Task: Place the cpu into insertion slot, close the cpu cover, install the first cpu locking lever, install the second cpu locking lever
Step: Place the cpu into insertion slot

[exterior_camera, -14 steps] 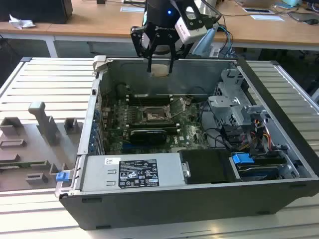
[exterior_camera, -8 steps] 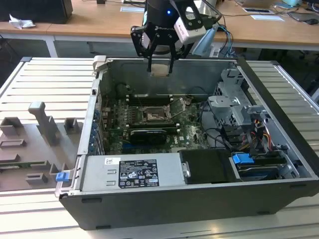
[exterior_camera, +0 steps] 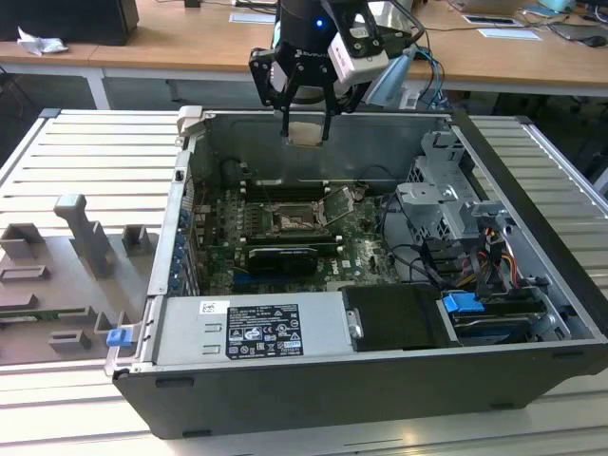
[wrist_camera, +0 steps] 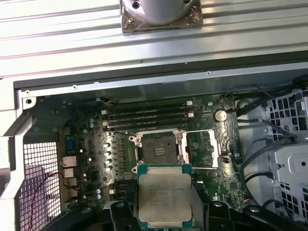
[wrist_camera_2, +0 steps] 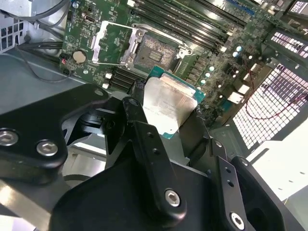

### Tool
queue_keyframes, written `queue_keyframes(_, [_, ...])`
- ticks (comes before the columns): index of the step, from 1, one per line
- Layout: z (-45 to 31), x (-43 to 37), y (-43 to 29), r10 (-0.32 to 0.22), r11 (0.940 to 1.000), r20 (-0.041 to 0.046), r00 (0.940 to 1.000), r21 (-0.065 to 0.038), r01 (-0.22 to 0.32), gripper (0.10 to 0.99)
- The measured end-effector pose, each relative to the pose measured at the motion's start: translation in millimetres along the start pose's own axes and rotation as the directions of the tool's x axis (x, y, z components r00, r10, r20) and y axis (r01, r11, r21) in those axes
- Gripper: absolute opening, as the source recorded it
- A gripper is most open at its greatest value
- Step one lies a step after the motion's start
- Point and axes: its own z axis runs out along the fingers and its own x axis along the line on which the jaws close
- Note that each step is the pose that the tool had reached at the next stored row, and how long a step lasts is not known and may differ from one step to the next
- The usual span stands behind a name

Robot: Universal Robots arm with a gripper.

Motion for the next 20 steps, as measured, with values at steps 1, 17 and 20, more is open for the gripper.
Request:
queue_keyframes(1, [0.0, 0.0, 0.0, 0.006, 1.0, 0.0005, 1.0, 0.0, -0.006, 0.537])
queue_keyframes(17, [0.0, 0.0, 0.0, 0.107, 0.9943, 0.0094, 0.9942, -0.003, -0.107, 0.537])
queue_keyframes(20, [0.0, 0.0, 0.0, 0.12, 0.9927, 0.0106, 0.9927, -0.003, -0.12, 0.537])
